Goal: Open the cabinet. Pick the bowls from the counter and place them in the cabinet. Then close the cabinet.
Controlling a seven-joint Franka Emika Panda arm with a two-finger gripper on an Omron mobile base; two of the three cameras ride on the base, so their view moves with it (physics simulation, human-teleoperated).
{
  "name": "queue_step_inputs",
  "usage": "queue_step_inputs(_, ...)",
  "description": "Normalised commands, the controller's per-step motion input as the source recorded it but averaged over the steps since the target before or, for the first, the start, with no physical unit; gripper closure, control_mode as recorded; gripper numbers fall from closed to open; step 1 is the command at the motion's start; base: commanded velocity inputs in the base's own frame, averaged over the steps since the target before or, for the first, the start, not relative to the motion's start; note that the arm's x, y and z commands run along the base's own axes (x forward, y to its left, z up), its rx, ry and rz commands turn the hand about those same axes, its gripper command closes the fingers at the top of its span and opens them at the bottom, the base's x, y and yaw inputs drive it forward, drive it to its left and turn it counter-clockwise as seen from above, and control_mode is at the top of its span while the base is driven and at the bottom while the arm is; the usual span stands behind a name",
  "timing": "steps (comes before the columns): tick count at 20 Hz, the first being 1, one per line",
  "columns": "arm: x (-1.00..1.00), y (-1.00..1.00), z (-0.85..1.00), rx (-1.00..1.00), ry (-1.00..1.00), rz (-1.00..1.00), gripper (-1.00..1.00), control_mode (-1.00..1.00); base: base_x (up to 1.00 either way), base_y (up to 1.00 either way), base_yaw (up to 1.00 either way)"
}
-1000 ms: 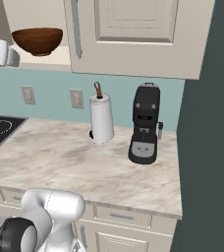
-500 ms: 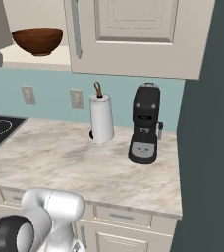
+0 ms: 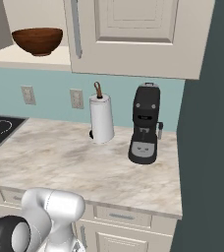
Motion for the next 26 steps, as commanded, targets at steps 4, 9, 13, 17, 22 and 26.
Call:
queue_step_inputs(4,-0.29,0.13,-0.03,-0.10,-0.16,0.02,-1.00,-1.00,0.00,0.00,0.00)
queue_step_inputs(9,-0.23,0.18,-0.07,-0.11,-0.16,0.03,-1.00,-1.00,0.00,0.00,0.00)
queue_step_inputs(13,-0.26,0.16,0.00,-0.11,-0.12,0.02,-1.00,-1.00,0.00,0.00,0.00)
queue_step_inputs(17,-0.27,0.14,0.00,-0.10,-0.10,0.01,-1.00,-1.00,0.00,0.00,0.00)
queue_step_inputs(22,-0.32,0.10,0.00,-0.09,-0.07,0.00,-1.00,-1.00,0.00,0.00,0.00)
queue_step_inputs(26,-0.46,0.04,0.00,-0.08,-0.06,0.00,-1.00,-1.00,0.00,0.00,0.00)
